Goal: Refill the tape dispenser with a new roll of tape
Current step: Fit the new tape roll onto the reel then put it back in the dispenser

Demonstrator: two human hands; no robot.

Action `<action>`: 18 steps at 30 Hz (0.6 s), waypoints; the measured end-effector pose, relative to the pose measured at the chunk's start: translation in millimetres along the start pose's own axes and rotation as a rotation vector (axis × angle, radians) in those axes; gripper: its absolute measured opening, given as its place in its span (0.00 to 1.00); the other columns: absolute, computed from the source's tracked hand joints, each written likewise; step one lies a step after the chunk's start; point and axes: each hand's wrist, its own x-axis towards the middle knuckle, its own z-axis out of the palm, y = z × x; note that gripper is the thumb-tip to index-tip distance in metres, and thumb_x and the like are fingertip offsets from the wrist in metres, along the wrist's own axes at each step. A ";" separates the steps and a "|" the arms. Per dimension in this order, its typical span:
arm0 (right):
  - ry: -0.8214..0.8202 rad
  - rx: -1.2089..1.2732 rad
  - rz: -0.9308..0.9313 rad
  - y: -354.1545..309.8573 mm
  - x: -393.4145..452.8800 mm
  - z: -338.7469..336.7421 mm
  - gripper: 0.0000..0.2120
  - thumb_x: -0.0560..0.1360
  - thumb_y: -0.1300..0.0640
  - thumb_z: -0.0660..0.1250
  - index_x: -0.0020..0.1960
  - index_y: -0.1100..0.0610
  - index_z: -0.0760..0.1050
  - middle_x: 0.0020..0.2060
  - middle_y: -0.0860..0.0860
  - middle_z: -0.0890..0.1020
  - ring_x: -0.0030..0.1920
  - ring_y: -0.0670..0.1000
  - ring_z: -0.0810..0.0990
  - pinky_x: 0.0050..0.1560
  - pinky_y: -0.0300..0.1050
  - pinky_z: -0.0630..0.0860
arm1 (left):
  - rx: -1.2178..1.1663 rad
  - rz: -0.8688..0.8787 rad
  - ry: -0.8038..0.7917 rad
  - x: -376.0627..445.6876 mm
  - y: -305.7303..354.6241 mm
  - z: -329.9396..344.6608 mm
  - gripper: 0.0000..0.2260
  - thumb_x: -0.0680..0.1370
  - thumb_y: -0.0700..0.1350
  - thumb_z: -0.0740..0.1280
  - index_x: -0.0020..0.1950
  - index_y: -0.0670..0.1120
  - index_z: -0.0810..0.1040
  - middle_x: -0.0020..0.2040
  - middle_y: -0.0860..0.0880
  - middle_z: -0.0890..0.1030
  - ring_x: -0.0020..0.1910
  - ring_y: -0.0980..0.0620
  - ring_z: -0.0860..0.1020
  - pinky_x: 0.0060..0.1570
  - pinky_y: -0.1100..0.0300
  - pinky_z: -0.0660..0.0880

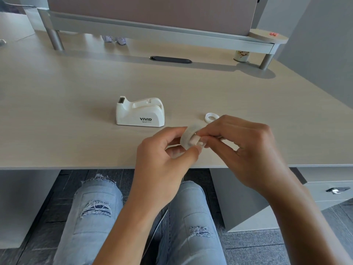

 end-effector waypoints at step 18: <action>0.237 0.409 0.318 -12.1 -12.4 20.9 0.07 0.79 0.67 0.72 0.54 0.61 0.86 0.40 0.51 0.89 0.38 0.47 0.88 0.44 0.39 0.83 | -0.234 -0.014 0.013 -1.3 -4.1 7.1 0.09 0.77 0.37 0.75 0.56 0.45 0.87 0.50 0.48 0.90 0.52 0.52 0.87 0.54 0.62 0.79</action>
